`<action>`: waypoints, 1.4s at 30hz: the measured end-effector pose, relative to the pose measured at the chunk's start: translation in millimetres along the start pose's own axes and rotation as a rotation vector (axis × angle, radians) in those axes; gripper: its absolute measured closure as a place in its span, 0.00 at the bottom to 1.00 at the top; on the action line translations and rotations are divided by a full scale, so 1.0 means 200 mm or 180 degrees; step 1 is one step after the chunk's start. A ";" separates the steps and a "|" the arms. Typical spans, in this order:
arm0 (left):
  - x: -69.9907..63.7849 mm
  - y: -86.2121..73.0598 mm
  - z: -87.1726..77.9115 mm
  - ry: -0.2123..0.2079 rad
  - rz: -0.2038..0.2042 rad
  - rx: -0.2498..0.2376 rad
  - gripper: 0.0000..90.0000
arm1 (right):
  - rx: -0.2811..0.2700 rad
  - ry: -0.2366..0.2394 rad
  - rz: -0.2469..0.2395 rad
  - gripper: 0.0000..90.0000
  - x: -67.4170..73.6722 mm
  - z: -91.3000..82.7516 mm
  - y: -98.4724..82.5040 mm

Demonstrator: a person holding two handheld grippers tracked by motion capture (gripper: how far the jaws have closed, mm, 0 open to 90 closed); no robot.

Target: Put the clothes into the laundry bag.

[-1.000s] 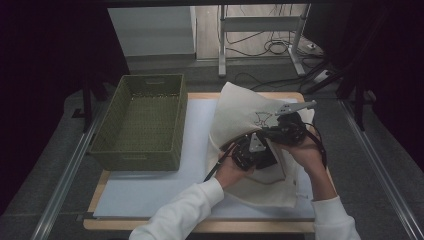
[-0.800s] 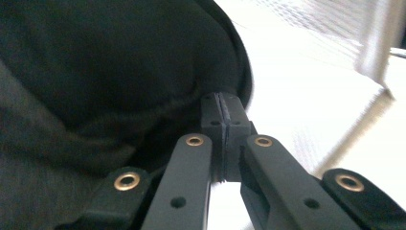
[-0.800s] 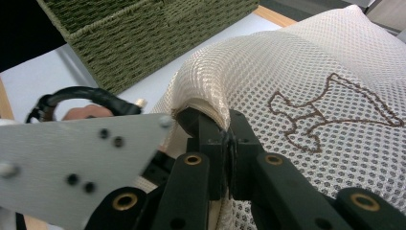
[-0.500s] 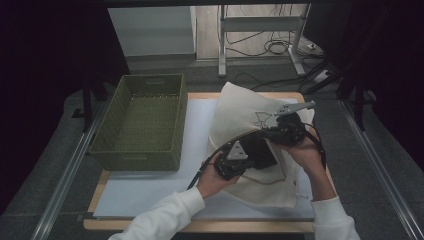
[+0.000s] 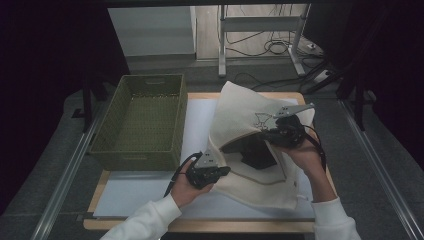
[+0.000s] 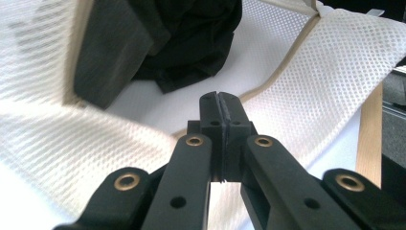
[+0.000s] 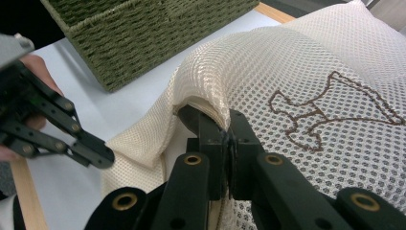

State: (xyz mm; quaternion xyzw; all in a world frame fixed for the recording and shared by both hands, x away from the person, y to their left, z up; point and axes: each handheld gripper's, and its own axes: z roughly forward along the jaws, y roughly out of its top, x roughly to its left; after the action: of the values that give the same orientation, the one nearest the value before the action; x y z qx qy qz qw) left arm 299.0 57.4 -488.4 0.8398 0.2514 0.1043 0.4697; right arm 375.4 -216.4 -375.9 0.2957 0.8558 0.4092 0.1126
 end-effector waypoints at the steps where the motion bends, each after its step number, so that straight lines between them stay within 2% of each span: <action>1: 0.00 -0.01 -0.01 0.0011 0.0011 0.0012 1.00 | 0.0009 -0.0003 -0.0008 0.97 0.01 0.00 0.00; 7: 0.02 -0.07 -0.06 0.0059 -0.0049 0.0032 1.00 | 0.0095 -0.0020 -0.0073 0.96 0.04 0.02 -0.05; 12: 0.02 -0.10 -0.06 0.0077 -0.0069 0.0083 1.00 | 0.0232 -0.0016 -0.0104 0.96 0.06 0.06 -0.10; 23: 0.02 -0.13 -0.04 0.0126 -0.0067 0.0151 0.96 | 0.0400 -0.0016 -0.0122 0.96 0.08 0.12 -0.17; 30: 0.02 -0.13 -0.04 0.0142 -0.0059 0.0161 0.94 | 0.0604 -0.0014 -0.0144 0.96 0.10 0.22 -0.26; 34: 0.02 -0.13 -0.03 0.0142 -0.0071 0.0173 0.93 | 0.0624 -0.0014 -0.0146 0.96 0.11 0.26 -0.28; 42: 0.02 -0.14 -0.03 0.0186 -0.0063 0.0191 0.90 | 0.0703 -0.0070 -0.0250 0.94 0.14 0.34 -0.33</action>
State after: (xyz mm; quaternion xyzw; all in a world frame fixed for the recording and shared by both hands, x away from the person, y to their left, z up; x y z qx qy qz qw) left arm 291.0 75.9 -509.4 0.8476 0.2763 0.1167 0.4378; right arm 355.7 -189.8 -468.3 0.2770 0.9053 0.3044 0.1046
